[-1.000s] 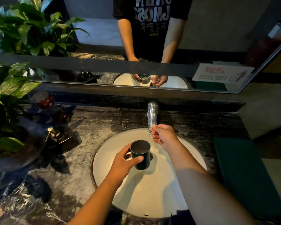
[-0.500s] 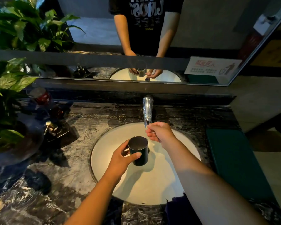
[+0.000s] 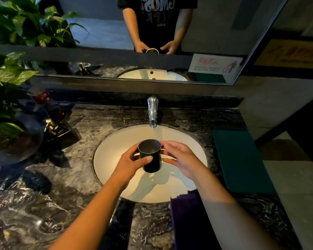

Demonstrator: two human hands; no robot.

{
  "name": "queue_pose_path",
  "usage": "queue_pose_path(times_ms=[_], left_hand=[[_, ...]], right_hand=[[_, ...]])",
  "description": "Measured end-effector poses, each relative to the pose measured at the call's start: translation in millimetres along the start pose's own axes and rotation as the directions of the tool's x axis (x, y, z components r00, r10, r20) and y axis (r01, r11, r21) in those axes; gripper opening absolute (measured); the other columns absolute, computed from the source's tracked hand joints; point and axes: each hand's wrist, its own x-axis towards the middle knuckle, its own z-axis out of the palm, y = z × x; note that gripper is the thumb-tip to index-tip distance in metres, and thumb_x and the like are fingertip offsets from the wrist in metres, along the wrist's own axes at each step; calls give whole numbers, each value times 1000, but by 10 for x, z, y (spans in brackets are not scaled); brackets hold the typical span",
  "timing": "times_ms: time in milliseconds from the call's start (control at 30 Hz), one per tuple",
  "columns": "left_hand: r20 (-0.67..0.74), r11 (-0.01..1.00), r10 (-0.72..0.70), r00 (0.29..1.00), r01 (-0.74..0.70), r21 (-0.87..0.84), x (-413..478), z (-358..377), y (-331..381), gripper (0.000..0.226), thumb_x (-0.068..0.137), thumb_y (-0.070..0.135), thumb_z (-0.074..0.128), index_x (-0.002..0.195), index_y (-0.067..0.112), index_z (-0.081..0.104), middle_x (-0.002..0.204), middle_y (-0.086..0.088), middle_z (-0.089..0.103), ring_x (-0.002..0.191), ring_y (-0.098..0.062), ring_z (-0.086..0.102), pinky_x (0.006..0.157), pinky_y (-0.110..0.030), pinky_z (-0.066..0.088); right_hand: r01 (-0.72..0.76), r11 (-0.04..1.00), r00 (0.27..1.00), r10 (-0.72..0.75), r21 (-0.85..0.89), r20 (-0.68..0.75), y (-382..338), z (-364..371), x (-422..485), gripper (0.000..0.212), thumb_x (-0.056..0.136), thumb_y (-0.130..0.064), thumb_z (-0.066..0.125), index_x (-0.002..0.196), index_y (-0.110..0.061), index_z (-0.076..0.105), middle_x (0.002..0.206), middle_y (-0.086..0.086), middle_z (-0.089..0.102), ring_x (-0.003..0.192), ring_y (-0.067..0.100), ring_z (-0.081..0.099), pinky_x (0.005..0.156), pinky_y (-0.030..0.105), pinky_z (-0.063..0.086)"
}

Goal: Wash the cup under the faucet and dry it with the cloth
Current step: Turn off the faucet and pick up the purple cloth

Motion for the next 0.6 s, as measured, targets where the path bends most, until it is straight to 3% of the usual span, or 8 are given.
queue_pose_path(times_ms=[233, 367, 467, 533, 600], left_hand=[[123, 999, -36, 992, 38, -17, -272, 374, -115, 48, 88, 13, 74, 133, 26, 63, 124, 1, 72, 111, -20, 69, 85, -32, 58], [193, 991, -116, 974, 125, -38, -463, 575, -308, 45, 89, 13, 71, 132, 24, 64, 124, 1, 73, 112, -20, 70, 91, -40, 59], [198, 974, -170, 965, 196, -118, -597, 572, -427, 49, 83, 19, 73, 131, 20, 65, 128, 0, 71, 117, -25, 69, 85, -39, 61], [194, 965, -185, 963, 216, -152, -658, 498, -483, 60, 75, 33, 83, 131, 20, 66, 130, -2, 71, 119, -25, 68, 86, -42, 61], [175, 960, -207, 963, 234, -154, -702, 405, -534, 79, 61, 46, 92, 131, 20, 66, 129, -4, 71, 118, -24, 68, 86, -42, 62]], right_hand=[[26, 1000, 998, -26, -2, -50, 322, -258, -609, 31, 102, -23, 58, 132, -21, 65, 128, -1, 71, 123, 16, 64, 104, 40, 53], [-17, 1000, 995, 17, 7, -98, 609, -430, -918, 27, 101, -17, 58, 125, -25, 68, 129, 1, 70, 123, 16, 64, 100, 35, 53], [-33, 996, 992, 43, 81, -122, 845, -451, -1118, 26, 93, -16, 65, 116, -26, 69, 124, -1, 72, 121, 15, 66, 102, 34, 53], [-6, 999, 989, 1, -32, -151, 1030, -441, -1225, 30, 85, -27, 66, 114, -31, 69, 121, -5, 73, 119, 9, 66, 104, 32, 51], [3, 960, 983, -55, -281, -177, 1240, -434, -1313, 38, 83, -41, 65, 120, -35, 66, 128, -10, 69, 123, 5, 61, 108, 34, 49]])
